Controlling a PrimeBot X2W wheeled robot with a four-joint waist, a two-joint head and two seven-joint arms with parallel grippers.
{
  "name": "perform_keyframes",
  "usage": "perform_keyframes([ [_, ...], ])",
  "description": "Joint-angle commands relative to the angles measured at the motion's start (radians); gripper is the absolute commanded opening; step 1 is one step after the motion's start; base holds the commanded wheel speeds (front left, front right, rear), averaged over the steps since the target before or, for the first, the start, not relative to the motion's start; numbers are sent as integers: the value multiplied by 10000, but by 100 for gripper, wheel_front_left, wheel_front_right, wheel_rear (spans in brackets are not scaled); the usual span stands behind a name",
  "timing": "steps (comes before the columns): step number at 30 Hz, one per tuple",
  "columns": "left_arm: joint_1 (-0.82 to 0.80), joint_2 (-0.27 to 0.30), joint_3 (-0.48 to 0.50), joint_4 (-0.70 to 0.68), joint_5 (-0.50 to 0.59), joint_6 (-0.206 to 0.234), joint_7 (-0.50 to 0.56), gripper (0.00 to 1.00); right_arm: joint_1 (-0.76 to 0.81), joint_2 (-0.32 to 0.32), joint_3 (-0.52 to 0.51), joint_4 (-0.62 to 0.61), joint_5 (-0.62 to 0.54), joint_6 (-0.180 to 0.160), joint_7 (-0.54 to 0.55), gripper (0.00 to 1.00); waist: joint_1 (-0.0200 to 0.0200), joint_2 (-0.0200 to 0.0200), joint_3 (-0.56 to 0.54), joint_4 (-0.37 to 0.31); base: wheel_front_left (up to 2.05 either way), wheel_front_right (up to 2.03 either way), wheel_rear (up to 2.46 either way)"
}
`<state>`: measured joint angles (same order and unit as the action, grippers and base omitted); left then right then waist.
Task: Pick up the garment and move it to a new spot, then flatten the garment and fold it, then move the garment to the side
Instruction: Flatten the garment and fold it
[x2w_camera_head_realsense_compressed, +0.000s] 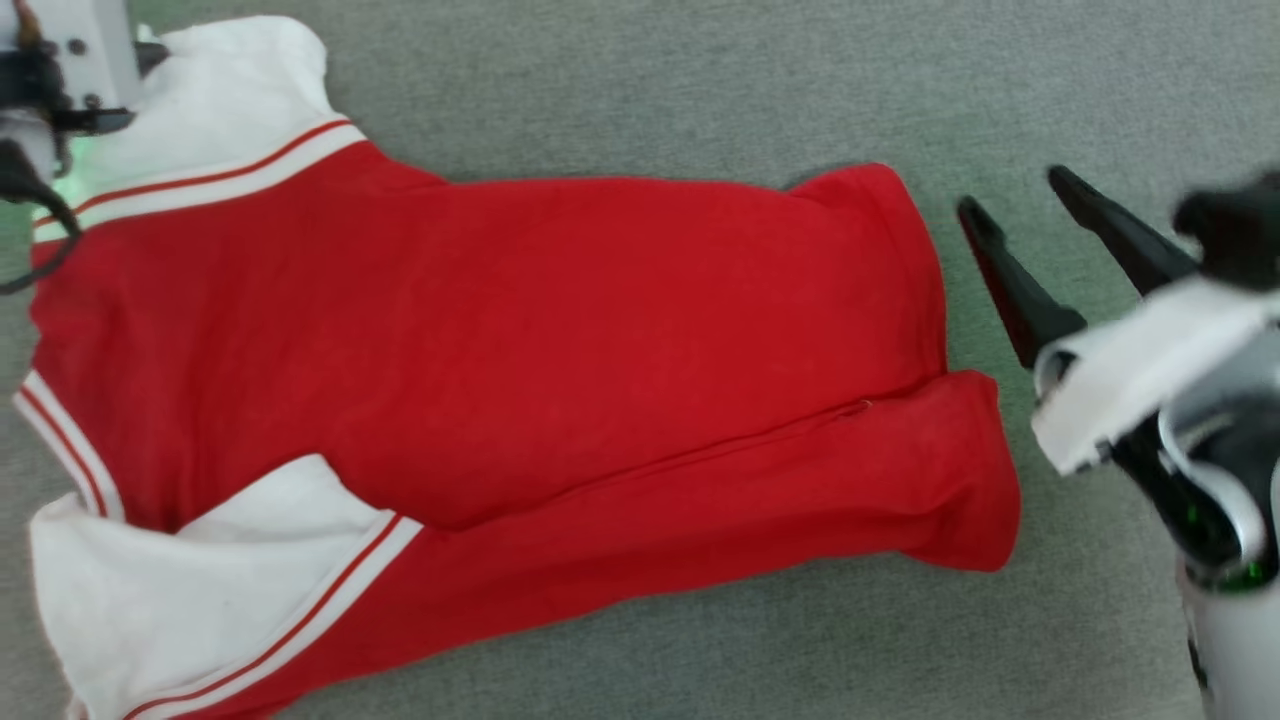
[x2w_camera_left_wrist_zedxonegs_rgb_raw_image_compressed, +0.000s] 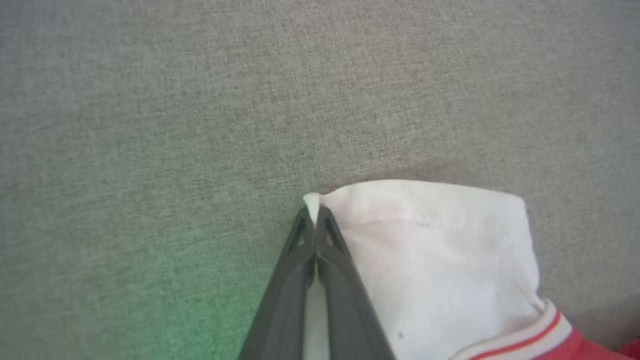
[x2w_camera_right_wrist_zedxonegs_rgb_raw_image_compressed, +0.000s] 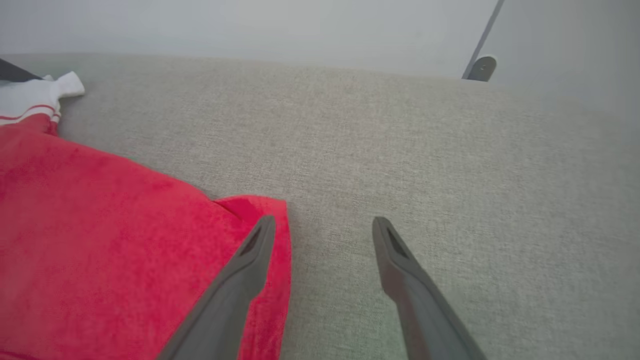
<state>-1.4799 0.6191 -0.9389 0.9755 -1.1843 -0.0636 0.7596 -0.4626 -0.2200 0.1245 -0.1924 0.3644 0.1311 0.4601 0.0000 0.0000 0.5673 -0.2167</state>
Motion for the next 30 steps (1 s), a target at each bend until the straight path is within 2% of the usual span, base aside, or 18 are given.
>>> perform_keyframes([
  [1,394,-206,-119,125,-49,-105,51,0,-472,16,99,212,170,-7,674,100,0,0,-66,120,0,0,0],
  [7,201,-468,-104,368,-75,-257,-125,0,-2142,60,697,1613,459,-7,2974,100,0,0,-74,315,0,0,0],
  [15,119,-659,-81,692,-129,-412,-365,0,-3811,307,1351,3760,785,-7,5004,100,0,0,-38,466,0,0,0],
  [16,114,-681,-67,721,-128,-421,-393,0,-3952,313,1492,3974,816,-7,5256,64,0,0,-37,481,0,0,0],
  [17,110,-690,-60,754,-133,-426,-428,0,-4096,313,1597,4183,875,-7,5464,1,0,0,-35,486,0,0,0],
  [21,178,-814,-29,870,-199,-501,-605,0,-4588,191,1735,4773,881,-7,5893,0,0,0,-85,602,0,0,0],
  [30,168,-978,95,811,-332,-626,-1221,0,-4980,100,1471,5426,821,-9,5336,0,0,0,-569,1007,0,0,0],
])
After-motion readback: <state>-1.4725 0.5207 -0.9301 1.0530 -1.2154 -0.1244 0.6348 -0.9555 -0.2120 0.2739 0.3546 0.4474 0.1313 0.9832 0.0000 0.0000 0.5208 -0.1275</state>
